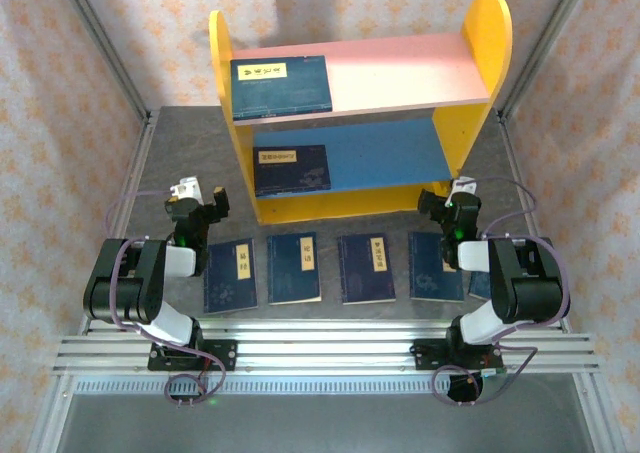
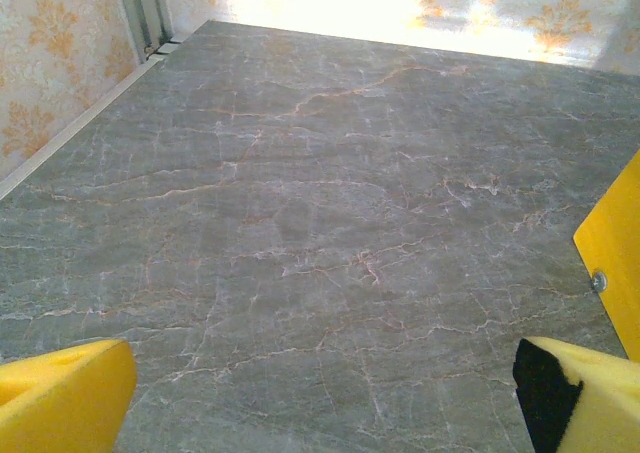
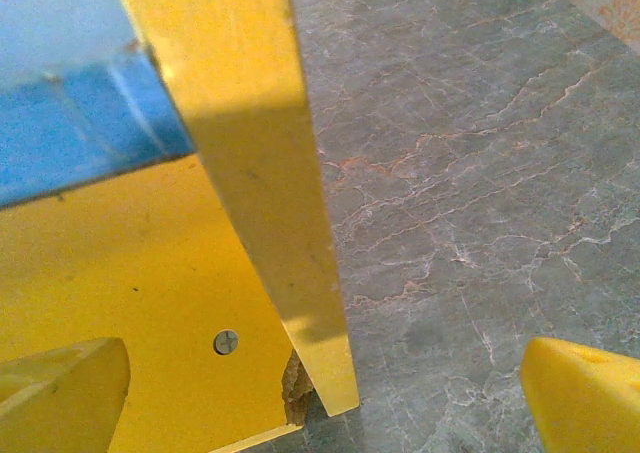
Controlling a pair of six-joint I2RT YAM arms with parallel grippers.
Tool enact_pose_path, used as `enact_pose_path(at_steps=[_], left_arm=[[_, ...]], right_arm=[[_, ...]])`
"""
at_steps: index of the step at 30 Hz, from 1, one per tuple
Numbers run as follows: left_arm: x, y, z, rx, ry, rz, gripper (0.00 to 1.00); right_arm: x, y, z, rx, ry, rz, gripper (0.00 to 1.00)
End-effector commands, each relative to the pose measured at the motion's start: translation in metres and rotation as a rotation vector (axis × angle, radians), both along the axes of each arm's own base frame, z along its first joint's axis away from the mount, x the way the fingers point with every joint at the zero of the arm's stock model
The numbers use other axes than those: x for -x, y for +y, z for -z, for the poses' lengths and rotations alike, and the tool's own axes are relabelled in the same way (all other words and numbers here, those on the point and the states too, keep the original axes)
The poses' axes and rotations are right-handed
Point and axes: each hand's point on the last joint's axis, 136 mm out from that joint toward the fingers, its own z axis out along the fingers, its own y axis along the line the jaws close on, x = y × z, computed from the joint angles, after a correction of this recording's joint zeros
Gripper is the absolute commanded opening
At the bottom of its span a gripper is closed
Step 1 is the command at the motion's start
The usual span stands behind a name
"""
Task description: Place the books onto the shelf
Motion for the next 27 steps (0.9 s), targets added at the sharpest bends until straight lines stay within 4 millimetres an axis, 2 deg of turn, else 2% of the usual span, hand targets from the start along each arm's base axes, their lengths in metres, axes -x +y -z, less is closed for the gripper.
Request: enact_pose_path(at_steps=[1,19,23,25,27], left_arm=[[0.0,-0.001,-0.005,-0.019,-0.017,-0.005,0.99],[0.0,-0.001,-0.005,-0.022,-0.014,-0.005,0.99],[-0.001,-0.002,-0.005,-0.037,-0.006,-0.014,0.99],[0.005,0.003,-0.013,-0.071,-0.024,-0.075,0.99],[0.014,0.004,-0.028,-0.105,-0.042,-0.119,0.99]], right_arm=[[-0.004,-0.006,-0.006,0.011,-0.016,0.028,0.99],[-0.003,-0.005,-0.007,0.01,-0.021,0.026,0.99],[-0.005,0.0,-0.038,0.013,0.0,-0.01,0.99],[0.001,0.004,-0.063,0.013,-0.019,-0.026,0.99],[0.013,0.007,-0.095,0.018,-0.057,-0.037,0.99]])
